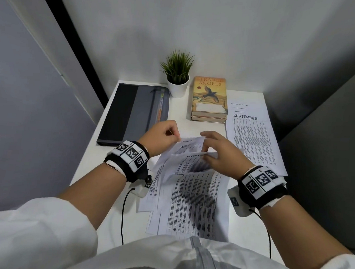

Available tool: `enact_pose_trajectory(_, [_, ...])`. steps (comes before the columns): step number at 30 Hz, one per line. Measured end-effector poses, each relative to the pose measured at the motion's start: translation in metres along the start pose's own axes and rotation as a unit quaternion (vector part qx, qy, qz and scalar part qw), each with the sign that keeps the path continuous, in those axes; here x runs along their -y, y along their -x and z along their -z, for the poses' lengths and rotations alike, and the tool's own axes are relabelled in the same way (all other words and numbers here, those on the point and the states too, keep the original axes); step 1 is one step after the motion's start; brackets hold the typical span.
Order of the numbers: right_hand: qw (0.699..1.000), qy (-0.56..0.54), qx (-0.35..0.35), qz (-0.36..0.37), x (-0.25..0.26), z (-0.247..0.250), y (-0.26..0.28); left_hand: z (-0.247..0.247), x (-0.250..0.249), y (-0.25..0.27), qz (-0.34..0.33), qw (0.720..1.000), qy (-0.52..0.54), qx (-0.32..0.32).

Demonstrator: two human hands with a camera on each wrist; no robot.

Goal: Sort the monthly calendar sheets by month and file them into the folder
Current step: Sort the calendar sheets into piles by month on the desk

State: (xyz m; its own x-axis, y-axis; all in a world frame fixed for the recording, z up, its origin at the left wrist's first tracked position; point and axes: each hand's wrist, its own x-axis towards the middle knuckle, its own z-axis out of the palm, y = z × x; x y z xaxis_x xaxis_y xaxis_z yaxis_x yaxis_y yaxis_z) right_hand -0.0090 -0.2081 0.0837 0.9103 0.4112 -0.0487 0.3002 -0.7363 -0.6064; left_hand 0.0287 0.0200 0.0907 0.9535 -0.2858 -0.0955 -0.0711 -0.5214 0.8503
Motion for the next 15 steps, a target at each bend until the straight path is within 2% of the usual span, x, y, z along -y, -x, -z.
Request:
enact_pose_trajectory(7, [0.999, 0.006, -0.035, 0.013, 0.016, 0.026, -0.02, 0.012, -0.022, -0.008, -0.073, 0.995, -0.071, -0.01])
enact_pose_trajectory(10, [0.999, -0.003, -0.049, 0.012, 0.022, 0.038, -0.027, 0.016, -0.034, -0.014, -0.096, 0.988, -0.109, -0.052])
enact_pose_trajectory(15, [0.995, -0.025, -0.093, 0.006, 0.028, 0.06, -0.037, 0.027, -0.06, -0.025, -0.138, 0.98, -0.074, -0.124])
